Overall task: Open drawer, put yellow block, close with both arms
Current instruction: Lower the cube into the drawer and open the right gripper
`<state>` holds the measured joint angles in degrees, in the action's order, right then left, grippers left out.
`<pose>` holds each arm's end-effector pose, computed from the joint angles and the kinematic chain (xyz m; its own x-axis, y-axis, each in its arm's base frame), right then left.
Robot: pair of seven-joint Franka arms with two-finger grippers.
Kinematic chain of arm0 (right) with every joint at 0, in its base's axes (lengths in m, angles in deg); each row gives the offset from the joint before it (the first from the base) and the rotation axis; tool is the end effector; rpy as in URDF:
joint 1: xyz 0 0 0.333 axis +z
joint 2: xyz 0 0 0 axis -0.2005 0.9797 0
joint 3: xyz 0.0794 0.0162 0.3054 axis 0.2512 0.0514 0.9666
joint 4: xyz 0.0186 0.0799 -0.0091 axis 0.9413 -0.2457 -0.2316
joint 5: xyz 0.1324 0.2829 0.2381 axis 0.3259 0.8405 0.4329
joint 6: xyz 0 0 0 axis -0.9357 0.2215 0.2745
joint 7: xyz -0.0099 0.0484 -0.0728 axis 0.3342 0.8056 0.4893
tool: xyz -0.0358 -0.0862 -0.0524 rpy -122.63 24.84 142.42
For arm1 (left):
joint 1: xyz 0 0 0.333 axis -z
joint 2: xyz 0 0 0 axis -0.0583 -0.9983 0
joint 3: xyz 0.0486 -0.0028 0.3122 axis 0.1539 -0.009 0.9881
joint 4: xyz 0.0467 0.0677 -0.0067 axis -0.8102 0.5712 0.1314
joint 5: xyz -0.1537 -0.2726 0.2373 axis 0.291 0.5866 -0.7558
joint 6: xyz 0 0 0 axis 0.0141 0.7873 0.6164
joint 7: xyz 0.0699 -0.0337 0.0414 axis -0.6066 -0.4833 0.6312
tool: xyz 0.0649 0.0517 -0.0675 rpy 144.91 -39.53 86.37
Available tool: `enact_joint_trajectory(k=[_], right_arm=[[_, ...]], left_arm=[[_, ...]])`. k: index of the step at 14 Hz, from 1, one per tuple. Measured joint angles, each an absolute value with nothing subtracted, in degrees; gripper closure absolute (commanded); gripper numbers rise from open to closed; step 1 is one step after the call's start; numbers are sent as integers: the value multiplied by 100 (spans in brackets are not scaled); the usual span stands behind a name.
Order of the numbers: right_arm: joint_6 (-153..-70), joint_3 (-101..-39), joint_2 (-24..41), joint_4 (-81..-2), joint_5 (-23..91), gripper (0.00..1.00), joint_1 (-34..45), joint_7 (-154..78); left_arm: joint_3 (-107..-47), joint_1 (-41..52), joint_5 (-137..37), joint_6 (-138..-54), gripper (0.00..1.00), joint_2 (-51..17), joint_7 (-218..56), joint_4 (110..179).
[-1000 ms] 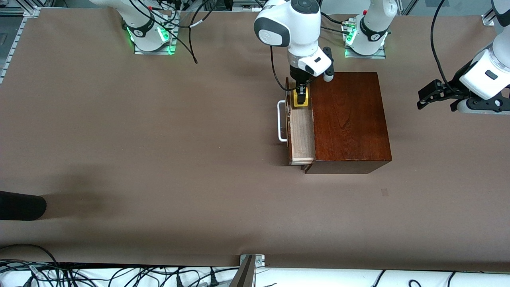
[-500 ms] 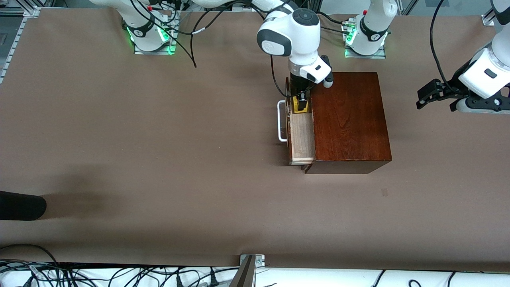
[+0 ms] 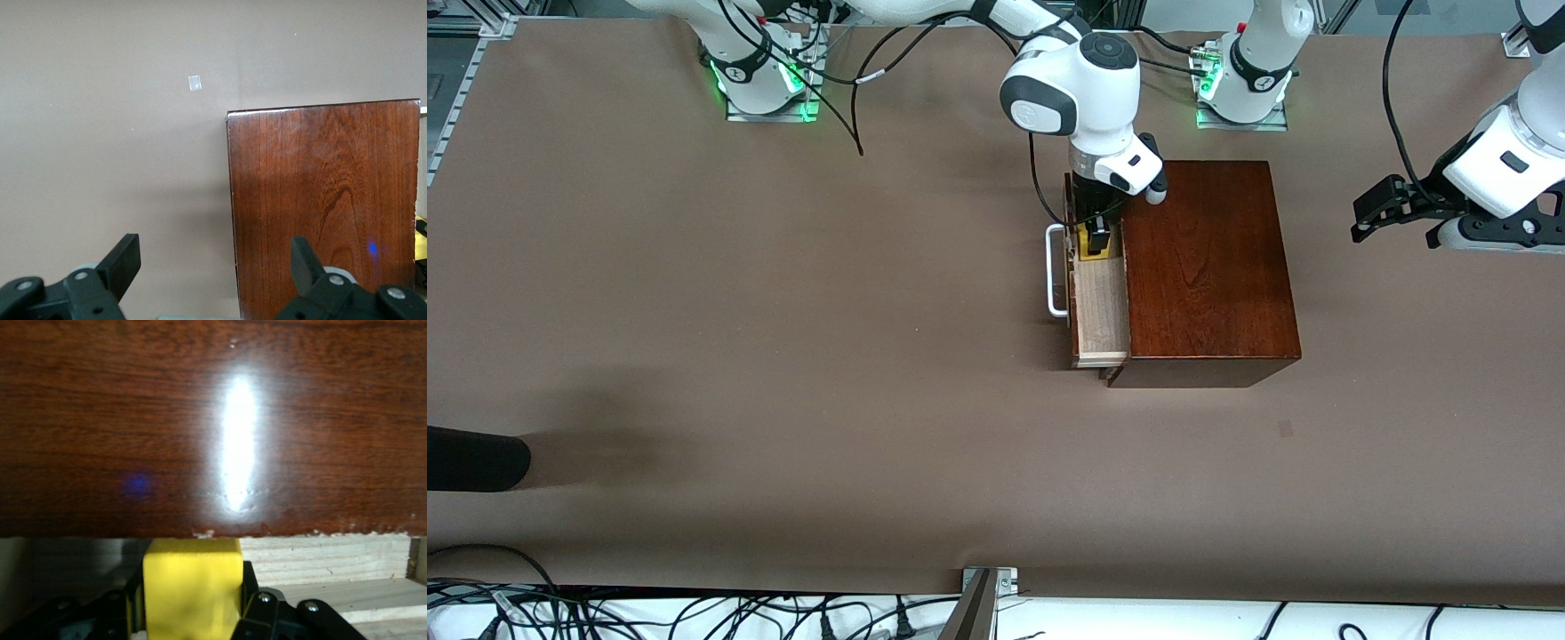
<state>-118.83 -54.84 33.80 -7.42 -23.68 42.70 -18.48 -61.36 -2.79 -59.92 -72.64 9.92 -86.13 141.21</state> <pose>0.3947 0.6763 0.3200 -0.0811 0.9947 0.0629 0.9647 0.0625 0.2558 0.5496 -0.0312 0.5878 0.9987 -0.0374 -0.0360 -0.0382 -0.9990 -0.0227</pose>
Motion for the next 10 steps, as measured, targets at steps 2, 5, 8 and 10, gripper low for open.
enact_joint_trajectory(k=[2,5,8,10], right_arm=[[-11885,-5531,3391,-743,-2369,0,4260,-1849],[-11794,-5580,3378,-666,-2333,0,4189,-1863],[-11517,-5579,3159,-454,-2014,0,3967,-1868],[-11440,-5590,2830,-393,-1745,0,3811,-1867]], left_arm=[[-6136,-279,-5992,-7264,0,993,-8613,14120],[-6136,-279,-5992,-7265,0,994,-8613,14119],[-6136,-279,-5992,-7265,0,995,-8613,14118],[-6136,-278,-5992,-7265,0,995,-8616,14117]])
